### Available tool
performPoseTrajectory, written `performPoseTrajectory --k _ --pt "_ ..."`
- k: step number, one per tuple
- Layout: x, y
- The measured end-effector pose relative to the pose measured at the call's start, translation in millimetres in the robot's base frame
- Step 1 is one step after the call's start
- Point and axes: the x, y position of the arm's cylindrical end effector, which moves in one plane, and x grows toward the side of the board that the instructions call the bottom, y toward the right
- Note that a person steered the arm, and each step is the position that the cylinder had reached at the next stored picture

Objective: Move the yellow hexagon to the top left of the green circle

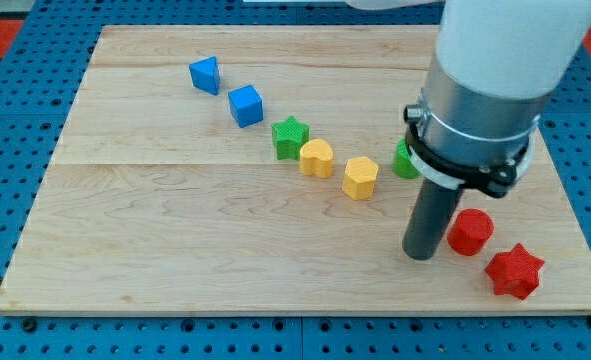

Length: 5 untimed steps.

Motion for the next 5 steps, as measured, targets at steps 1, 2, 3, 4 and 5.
performPoseTrajectory --k 1,2,3,4,5 --pt "-1.7 53.7" --pt "-1.8 64.2" --pt "-3.1 -17.1" --pt "-37.3 -22.8" --pt "-55.8 -55.8"
